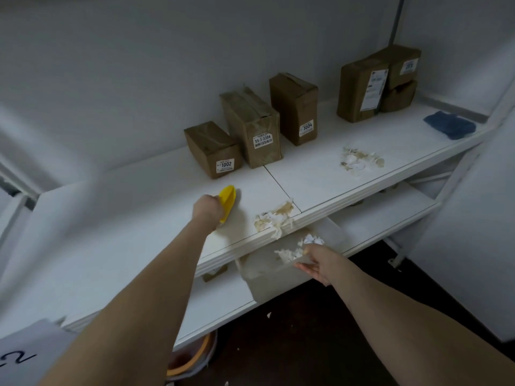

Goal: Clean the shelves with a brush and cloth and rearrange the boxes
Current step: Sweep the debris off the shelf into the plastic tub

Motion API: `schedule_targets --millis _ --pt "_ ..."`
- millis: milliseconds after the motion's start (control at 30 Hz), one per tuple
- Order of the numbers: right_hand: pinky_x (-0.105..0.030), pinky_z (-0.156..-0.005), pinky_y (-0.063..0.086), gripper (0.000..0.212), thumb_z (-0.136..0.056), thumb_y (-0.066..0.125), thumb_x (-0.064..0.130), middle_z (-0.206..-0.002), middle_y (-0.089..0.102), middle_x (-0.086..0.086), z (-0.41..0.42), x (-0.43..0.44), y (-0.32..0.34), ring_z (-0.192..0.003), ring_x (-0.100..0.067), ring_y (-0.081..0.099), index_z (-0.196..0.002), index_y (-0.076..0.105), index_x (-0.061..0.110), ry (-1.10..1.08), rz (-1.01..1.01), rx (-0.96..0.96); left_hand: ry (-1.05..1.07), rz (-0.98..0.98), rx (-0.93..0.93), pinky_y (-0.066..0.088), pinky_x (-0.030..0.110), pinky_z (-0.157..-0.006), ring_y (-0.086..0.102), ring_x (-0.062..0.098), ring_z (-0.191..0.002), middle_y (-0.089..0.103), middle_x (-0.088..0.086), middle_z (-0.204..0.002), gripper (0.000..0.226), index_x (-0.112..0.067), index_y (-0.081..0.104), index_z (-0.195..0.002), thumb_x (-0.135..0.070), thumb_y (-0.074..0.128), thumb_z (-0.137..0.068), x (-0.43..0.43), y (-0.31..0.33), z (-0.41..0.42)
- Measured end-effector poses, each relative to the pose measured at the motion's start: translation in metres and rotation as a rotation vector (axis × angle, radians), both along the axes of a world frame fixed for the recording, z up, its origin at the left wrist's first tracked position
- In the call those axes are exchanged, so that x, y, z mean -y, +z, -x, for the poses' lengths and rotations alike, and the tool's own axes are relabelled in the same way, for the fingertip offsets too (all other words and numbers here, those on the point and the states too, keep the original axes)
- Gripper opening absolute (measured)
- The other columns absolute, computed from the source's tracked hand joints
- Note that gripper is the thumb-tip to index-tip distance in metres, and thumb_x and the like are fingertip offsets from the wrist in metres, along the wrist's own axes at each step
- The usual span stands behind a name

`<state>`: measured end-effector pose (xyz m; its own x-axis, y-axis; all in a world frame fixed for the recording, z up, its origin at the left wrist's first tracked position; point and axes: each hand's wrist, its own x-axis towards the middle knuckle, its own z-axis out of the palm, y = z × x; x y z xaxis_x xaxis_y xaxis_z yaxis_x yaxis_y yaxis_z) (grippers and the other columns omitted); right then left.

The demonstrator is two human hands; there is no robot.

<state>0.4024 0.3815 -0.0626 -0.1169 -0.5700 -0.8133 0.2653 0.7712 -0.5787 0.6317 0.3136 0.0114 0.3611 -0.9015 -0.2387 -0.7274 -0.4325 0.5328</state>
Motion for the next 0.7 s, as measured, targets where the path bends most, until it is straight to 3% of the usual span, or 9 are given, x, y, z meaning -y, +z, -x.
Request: schedule_targets --millis 67,133,233,333,400,467,533,633,700 --pt "-0.021 -0.027 0.042 0.037 -0.096 0.051 0.003 -0.089 0.053 -0.015 -0.003 -0.002 0.001 -0.094 -0.031 0.07 -0.132 0.046 0.002 0.014 -0.015 0.012 -0.06 -0.011 -0.042 0.053 0.037 -0.078 0.065 0.041 -0.095 0.065 0.028 -0.106 0.039 0.007 0.06 -0.106 -0.02 0.032 -0.101 -0.005 -0.001 0.023" --pt "-0.022 -0.028 0.044 0.036 -0.096 0.051 0.004 -0.08 0.049 -0.013 -0.007 -0.003 0.004 -0.068 -0.028 0.073 -0.131 0.046 0.003 0.031 -0.019 0.017 -0.109 -0.022 -0.056 0.052 0.034 -0.068 0.067 0.041 -0.089 0.066 0.027 -0.102 0.042 0.004 0.061 -0.102 -0.024 0.03 -0.102 -0.011 0.0 0.04" --pt "-0.021 -0.028 0.044 0.04 -0.095 0.05 0.004 -0.092 0.051 -0.013 -0.008 -0.004 0.005 -0.084 -0.03 0.072 -0.135 0.044 0.005 0.018 -0.013 0.012 -0.148 -0.001 -0.077 0.051 0.035 -0.075 0.064 0.04 -0.096 0.064 0.026 -0.108 0.041 0.003 0.061 -0.105 -0.026 0.032 -0.102 -0.01 -0.002 0.046" --pt "-0.02 -0.027 0.042 0.042 -0.095 0.049 0.002 -0.125 0.052 -0.016 -0.006 -0.003 0.006 -0.07 -0.029 0.073 -0.137 0.043 0.006 0.007 0.0 0.008 -0.033 0.057 -0.079 0.047 0.035 -0.081 0.061 0.037 -0.103 0.063 0.025 -0.114 0.046 0.003 0.062 -0.11 -0.03 0.031 -0.102 -0.006 0.0 0.027" --pt "-0.02 -0.026 0.041 0.043 -0.096 0.048 0.003 -0.135 0.049 -0.017 -0.004 -0.003 0.006 -0.097 -0.032 0.069 -0.138 0.041 0.006 0.0 -0.005 0.009 0.035 0.048 -0.053 0.047 0.036 -0.085 0.06 0.038 -0.105 0.062 0.025 -0.115 0.046 0.004 0.061 -0.112 -0.03 0.031 -0.102 -0.004 -0.002 0.019" --pt "-0.02 -0.027 0.042 0.042 -0.096 0.048 0.003 -0.135 0.049 -0.018 -0.004 -0.004 0.005 -0.106 -0.032 0.065 -0.137 0.042 0.005 -0.004 -0.014 0.005 0.009 0.029 -0.048 0.049 0.036 -0.078 0.063 0.039 -0.1 0.064 0.025 -0.111 0.046 0.004 0.06 -0.109 -0.03 0.031 -0.102 0.0 -0.002 0.023" --pt "-0.02 -0.028 0.042 0.041 -0.095 0.049 0.003 -0.135 0.048 -0.016 -0.004 -0.004 0.004 -0.101 -0.032 0.066 -0.136 0.043 0.004 -0.007 -0.009 0.001 -0.042 -0.009 -0.054 0.051 0.036 -0.071 0.065 0.04 -0.095 0.065 0.025 -0.106 0.044 0.004 0.059 -0.107 -0.029 0.031 -0.102 -0.002 0.0 0.038" --pt "-0.02 -0.027 0.041 0.041 -0.095 0.049 0.002 -0.131 0.05 -0.016 -0.001 -0.005 0.005 -0.093 -0.031 0.07 -0.136 0.043 0.004 -0.018 -0.002 0.005 -0.122 -0.034 -0.077 0.053 0.038 -0.075 0.065 0.042 -0.094 0.065 0.027 -0.107 0.041 0.006 0.058 -0.107 -0.023 0.029 -0.102 -0.007 0.0 0.06" --pt "-0.019 -0.026 0.04 0.04 -0.095 0.049 0.002 -0.12 0.053 -0.017 0.0 -0.005 0.005 -0.065 -0.027 0.072 -0.135 0.043 0.004 -0.022 -0.005 0.003 -0.16 -0.046 -0.095 0.052 0.036 -0.073 0.065 0.042 -0.092 0.065 0.025 -0.104 0.039 0.005 0.058 -0.104 -0.022 0.03 -0.102 -0.01 -0.001 0.069"
